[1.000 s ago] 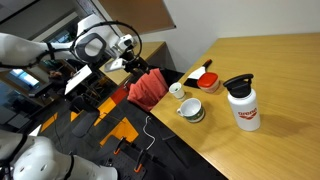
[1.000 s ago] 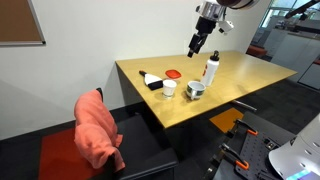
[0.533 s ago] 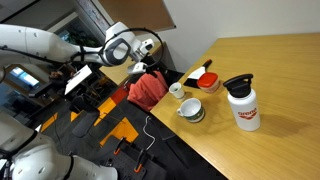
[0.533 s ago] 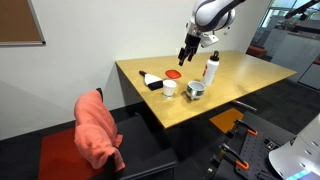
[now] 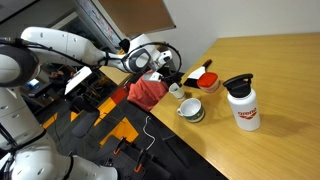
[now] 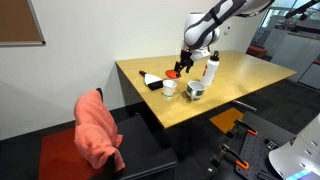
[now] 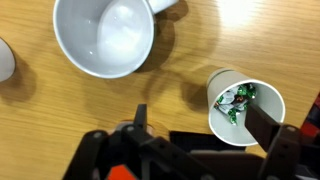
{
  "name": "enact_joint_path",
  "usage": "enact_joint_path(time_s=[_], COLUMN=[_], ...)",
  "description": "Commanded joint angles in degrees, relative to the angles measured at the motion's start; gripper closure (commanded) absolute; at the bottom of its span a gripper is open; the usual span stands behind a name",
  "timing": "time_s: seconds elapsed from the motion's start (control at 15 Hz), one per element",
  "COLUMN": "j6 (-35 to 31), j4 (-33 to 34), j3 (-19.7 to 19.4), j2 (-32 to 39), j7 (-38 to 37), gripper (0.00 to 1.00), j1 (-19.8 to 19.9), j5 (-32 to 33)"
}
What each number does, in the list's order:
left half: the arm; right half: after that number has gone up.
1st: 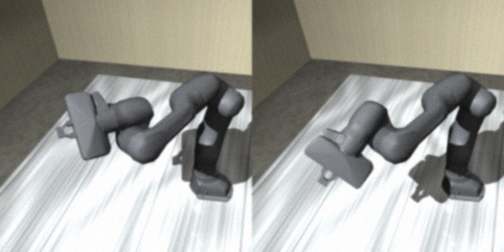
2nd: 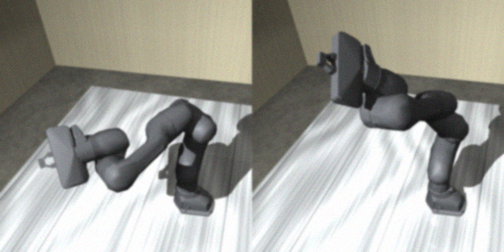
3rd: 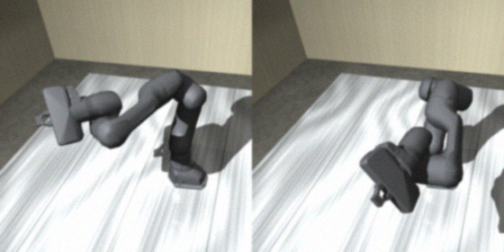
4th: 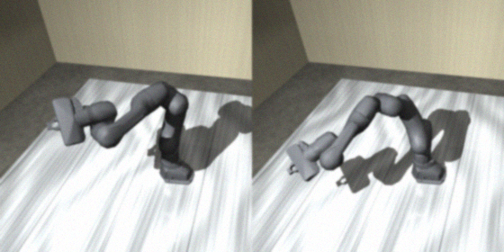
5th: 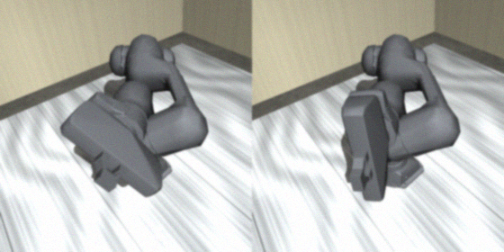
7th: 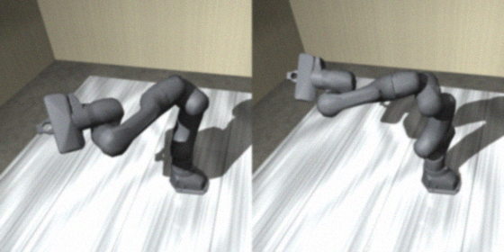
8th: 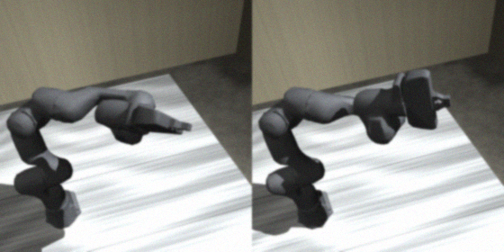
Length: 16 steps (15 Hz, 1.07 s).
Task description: Pour the candy out of the white coffee cup and into the white and green mug
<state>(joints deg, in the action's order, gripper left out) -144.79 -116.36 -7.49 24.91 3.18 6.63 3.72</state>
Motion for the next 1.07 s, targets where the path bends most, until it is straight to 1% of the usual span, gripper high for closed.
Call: enact_joint_path(time_s=[0.0, 0.4, 0.73, 0.8, 0.87, 1.0], j6=[-0.6, -0.8, -1.7, -1.9, -1.9, -1.8], j4=[4.2, 8.9, 12.6, 13.2, 13.6, 14.3], j3=[0.4, 1.8, 2.6, 2.6, 2.5, 2.3], j2=[5.4, 11.4, 14.8, 15.3, 15.7, 16.2], j7=[-2.0, -2.5, -3.6, -3.8, -4.3, -4.6], gripper=[0.0, 0.0, 0.0, 0.25, 0.26, 0.41], j1=[0.4, 0.7, 0.8, 0.9, 0.8, 0.6], j5=[-0.8, -3.6, -6.9, -7.2, -7.3, -7.2])
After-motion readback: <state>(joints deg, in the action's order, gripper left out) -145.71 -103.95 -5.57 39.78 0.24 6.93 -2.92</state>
